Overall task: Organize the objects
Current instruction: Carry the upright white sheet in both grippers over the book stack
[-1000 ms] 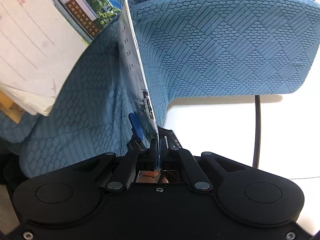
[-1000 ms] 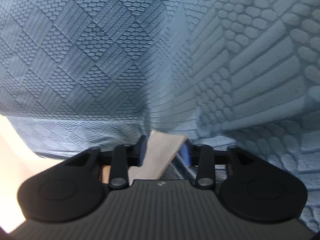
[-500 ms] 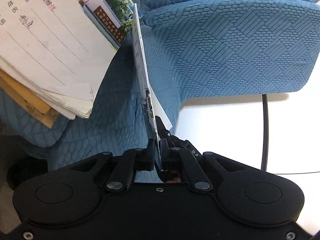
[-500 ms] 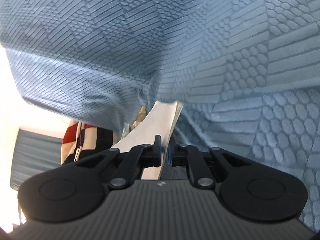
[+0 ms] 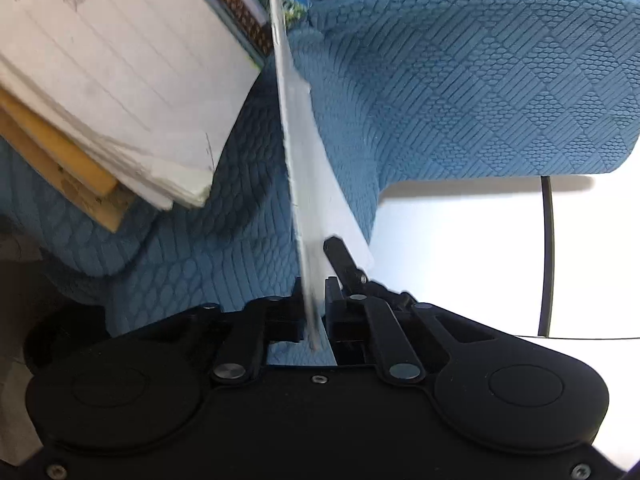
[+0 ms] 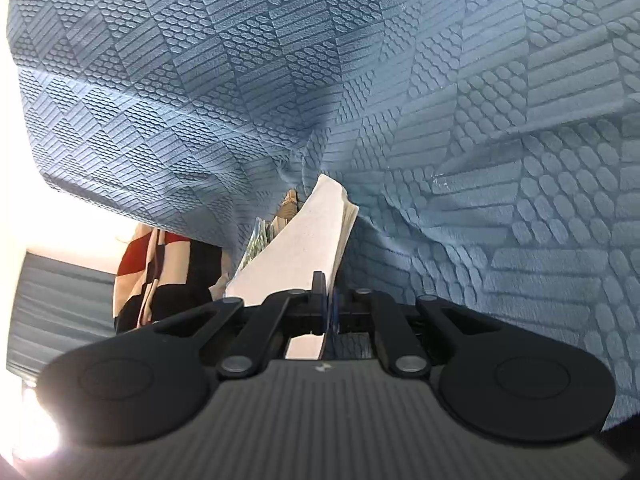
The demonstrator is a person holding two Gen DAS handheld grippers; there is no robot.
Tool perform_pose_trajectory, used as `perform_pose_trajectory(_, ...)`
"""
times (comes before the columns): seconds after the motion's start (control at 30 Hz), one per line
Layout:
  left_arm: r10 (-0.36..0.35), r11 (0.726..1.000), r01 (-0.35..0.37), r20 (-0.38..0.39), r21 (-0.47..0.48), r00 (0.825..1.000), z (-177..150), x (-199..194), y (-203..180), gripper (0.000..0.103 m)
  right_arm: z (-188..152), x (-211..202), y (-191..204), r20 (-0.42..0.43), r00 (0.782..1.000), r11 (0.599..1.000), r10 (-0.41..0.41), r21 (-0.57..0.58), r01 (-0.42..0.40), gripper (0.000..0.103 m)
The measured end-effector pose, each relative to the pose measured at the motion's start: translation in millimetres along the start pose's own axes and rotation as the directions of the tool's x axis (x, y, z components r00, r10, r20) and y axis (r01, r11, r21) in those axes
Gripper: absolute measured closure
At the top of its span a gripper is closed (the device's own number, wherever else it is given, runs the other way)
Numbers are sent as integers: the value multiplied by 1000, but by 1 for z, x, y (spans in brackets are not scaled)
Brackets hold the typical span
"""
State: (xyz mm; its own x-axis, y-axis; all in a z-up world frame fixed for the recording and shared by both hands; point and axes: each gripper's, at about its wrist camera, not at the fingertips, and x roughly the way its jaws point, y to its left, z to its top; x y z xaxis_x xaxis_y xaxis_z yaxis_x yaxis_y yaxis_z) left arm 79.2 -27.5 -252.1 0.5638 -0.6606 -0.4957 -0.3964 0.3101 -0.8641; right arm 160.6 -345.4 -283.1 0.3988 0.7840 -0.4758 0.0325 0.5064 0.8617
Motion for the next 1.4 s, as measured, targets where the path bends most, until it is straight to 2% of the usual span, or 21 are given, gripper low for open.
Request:
perform_pose_trajectory(0.2, -15, 998, 14, 25, 58, 1000, 0, -18, -12, 99, -8, -13, 16, 27, 1000, 999, -16, -28, 17, 97)
perform_pose_trajectory(0.5, -154, 985, 153, 16, 77, 988, 13, -56, -40, 98, -13, -40, 66, 88, 996, 998, 21, -65, -16, 97)
perform_pose_trajectory(0.73, -209, 971, 202, 47, 130, 977, 29, -94, -66, 97, -17, -48, 120, 136, 990, 990, 37, -137, -18, 97)
perform_pose_trajectory(0.9, -184, 963, 156, 114, 218, 976, 43, -130, -79, 97, -28, -44, 159, 166, 984, 983, 58, -184, -26, 96)
perform_pose_trajectory(1.1, -147, 963, 94, 196, 254, 970, 61, -162, -71, 97, -47, -22, 182, 157, 985, 976, 72, -215, -37, 95)
perform_pose_trajectory(1.4, -66, 967, -1, 251, 256, 966, 91, -172, -40, 97, -75, 19, 192, 138, 990, 965, 9, -262, 27, 95)
